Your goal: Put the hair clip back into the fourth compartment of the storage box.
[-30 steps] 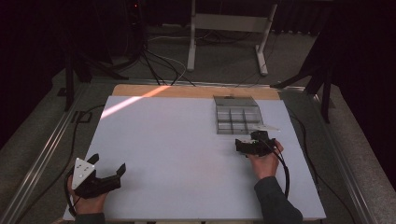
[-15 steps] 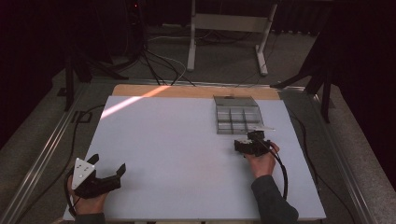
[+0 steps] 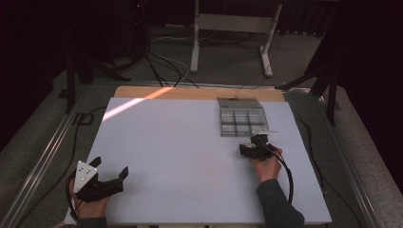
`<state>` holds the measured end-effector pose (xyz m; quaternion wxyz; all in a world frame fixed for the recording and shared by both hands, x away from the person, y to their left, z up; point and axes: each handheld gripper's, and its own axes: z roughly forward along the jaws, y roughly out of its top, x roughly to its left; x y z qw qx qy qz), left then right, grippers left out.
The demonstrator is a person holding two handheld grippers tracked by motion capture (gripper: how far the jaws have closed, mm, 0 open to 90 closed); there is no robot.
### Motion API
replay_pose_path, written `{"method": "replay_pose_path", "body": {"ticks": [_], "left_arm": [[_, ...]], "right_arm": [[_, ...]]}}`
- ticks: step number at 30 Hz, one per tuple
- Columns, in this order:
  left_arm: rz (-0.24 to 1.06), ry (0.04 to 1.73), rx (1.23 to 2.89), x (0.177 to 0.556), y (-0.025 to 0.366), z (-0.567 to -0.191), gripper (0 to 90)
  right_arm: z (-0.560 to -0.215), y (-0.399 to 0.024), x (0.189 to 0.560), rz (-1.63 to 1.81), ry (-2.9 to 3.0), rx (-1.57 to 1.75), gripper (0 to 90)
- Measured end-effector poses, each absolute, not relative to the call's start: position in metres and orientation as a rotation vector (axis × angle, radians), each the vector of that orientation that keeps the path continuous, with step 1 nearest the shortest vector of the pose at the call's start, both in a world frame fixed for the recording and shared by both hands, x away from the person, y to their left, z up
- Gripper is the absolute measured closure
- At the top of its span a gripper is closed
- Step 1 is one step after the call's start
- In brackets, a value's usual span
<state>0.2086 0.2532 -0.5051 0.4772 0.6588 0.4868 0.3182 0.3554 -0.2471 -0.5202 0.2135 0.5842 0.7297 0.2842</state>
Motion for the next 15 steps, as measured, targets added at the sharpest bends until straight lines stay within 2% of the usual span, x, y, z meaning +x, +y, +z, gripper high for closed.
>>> {"method": "replay_pose_path", "body": {"ticks": [15], "left_arm": [[0.777, 1.19, 1.61, 0.2086, 0.2531, -0.5051, 0.6]], "right_arm": [[-0.513, -0.2469, 0.3514, 0.805, 2.034, 1.589, 33.8]]}}
